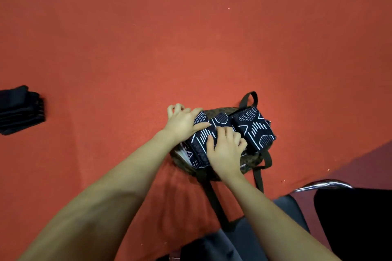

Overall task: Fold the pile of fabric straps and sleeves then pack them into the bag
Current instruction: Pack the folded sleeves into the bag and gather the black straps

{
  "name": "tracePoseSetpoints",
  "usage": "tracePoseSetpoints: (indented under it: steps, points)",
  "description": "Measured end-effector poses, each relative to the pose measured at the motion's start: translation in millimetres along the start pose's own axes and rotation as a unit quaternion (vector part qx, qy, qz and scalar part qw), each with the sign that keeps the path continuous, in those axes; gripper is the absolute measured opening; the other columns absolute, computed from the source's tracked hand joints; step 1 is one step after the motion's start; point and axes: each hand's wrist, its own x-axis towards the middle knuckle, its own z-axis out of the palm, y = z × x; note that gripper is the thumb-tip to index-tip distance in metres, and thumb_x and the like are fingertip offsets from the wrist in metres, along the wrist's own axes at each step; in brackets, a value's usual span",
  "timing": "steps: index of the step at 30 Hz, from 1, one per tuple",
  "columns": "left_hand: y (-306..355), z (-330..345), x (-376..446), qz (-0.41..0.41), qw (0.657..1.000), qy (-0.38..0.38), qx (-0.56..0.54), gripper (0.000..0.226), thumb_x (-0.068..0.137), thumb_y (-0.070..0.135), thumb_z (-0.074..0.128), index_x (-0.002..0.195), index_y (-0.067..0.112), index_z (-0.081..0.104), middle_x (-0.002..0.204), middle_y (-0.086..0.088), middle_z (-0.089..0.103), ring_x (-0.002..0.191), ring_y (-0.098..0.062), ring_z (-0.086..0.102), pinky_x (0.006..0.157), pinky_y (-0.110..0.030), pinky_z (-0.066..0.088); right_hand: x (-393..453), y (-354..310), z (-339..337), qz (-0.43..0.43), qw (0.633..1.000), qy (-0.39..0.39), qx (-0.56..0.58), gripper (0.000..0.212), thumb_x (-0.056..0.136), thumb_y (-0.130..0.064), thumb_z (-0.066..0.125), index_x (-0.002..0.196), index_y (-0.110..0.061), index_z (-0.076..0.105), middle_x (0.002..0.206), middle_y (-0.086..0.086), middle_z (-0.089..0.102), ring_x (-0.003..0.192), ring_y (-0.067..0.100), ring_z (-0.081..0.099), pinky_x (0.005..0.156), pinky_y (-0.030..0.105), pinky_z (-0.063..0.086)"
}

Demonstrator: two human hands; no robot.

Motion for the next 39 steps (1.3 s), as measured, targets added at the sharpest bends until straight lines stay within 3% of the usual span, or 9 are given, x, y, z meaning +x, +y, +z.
tracePoseSetpoints:
  steps: [3, 8, 12, 14, 21, 27, 31, 36, 39]
  points:
    - [-5, 5, -2, 0.009, 1.000, -0.001, -0.026, 0.053, 0.099, 0.054, 0.023, 0.148, 0.034, 0.028, 0.138, -0.002, 0.041, 0.130, -0.025, 0.026, 0.106, -0.041, 0.010, 13, -5, -7, -0.030, 0.999, 0.002, 0.028, 0.051, 0.082, -0.033, 0.036, 0.125, -0.012, 0.057, 0.119, 0.003, 0.058, 0.107, 0.025, 0.051, 0.090, 0.039, 0.020]
    - [-10, 6, -6, -0.024, 0.981, -0.007, -0.191, 0.049, 0.103, 0.041, 0.010, 0.148, 0.035, 0.028, 0.145, 0.007, 0.038, 0.134, -0.015, 0.021, 0.105, -0.032, 0.006, 29, -27, -13, -0.097, 0.991, -0.014, 0.091, 0.053, 0.090, -0.033, 0.030, 0.134, -0.015, 0.052, 0.136, 0.000, 0.054, 0.125, 0.018, 0.045, 0.098, 0.032, 0.019]
    - [-28, 10, -19, -0.134, 0.954, 0.130, -0.234, 0.039, 0.104, 0.028, 0.027, 0.135, 0.021, 0.051, 0.136, 0.000, 0.048, 0.129, -0.018, 0.031, 0.095, -0.024, 0.012, 24, -26, 3, -0.187, 0.977, -0.096, 0.027, 0.059, 0.094, -0.042, 0.018, 0.147, -0.022, 0.035, 0.156, 0.001, 0.026, 0.144, 0.020, 0.021, 0.112, 0.034, 0.007]
    - [-39, 19, -31, -0.153, 0.959, 0.161, -0.174, 0.032, 0.100, 0.027, 0.040, 0.125, 0.018, 0.058, 0.127, -0.002, 0.053, 0.125, -0.021, 0.035, 0.094, -0.027, 0.014, 23, -22, 8, -0.189, 0.977, -0.098, 0.017, 0.059, 0.095, -0.042, 0.017, 0.147, -0.022, 0.034, 0.157, 0.001, 0.024, 0.145, 0.020, 0.019, 0.114, 0.035, 0.005]
    - [-47, 41, -46, -0.093, 0.984, 0.125, -0.087, 0.029, 0.094, 0.031, 0.049, 0.115, 0.018, 0.065, 0.116, 0.002, 0.055, 0.120, -0.020, 0.036, 0.094, -0.033, 0.012, 8, -21, 18, -0.189, 0.981, -0.028, -0.018, 0.047, 0.093, -0.032, 0.036, 0.129, -0.011, 0.058, 0.136, 0.014, 0.052, 0.123, 0.030, 0.047, 0.100, 0.039, 0.027]
    - [-50, 38, -45, -0.039, 0.997, 0.066, -0.025, 0.072, 0.070, 0.056, 0.026, 0.124, 0.021, 0.060, 0.122, 0.004, 0.053, 0.122, -0.021, 0.035, 0.094, -0.035, 0.011, 9, -10, 18, -0.163, 0.986, 0.004, -0.036, 0.045, 0.092, -0.032, 0.036, 0.127, -0.017, 0.060, 0.123, 0.005, 0.060, 0.113, 0.016, 0.048, 0.092, 0.037, 0.025]
    - [-53, 40, -53, -0.013, 0.997, 0.076, -0.011, 0.074, 0.070, 0.062, 0.032, 0.122, 0.018, 0.061, 0.119, 0.002, 0.055, 0.120, -0.024, 0.039, 0.094, -0.037, 0.012, 8, -9, 20, -0.164, 0.986, 0.014, -0.035, 0.046, 0.090, -0.031, 0.036, 0.127, -0.017, 0.061, 0.123, 0.004, 0.061, 0.112, 0.014, 0.046, 0.089, 0.038, 0.026]
    - [-59, 46, -50, -0.029, 0.991, 0.127, 0.002, 0.027, 0.088, 0.029, 0.062, 0.099, 0.006, 0.072, 0.111, -0.007, 0.061, 0.113, -0.032, 0.045, 0.093, -0.042, 0.016, 6, -11, 21, -0.165, 0.985, 0.007, -0.038, 0.046, 0.090, -0.032, 0.037, 0.127, -0.018, 0.061, 0.126, 0.003, 0.060, 0.114, 0.015, 0.048, 0.089, 0.038, 0.026]
    - [-54, 49, -43, -0.063, 0.987, 0.149, -0.004, 0.021, 0.088, 0.021, 0.064, 0.087, 0.003, 0.073, 0.102, -0.009, 0.063, 0.106, -0.036, 0.049, 0.090, -0.043, 0.019, 2, -12, 20, -0.178, 0.983, 0.000, -0.035, 0.046, 0.092, -0.035, 0.037, 0.129, -0.018, 0.059, 0.133, 0.001, 0.057, 0.121, 0.016, 0.047, 0.092, 0.040, 0.027]
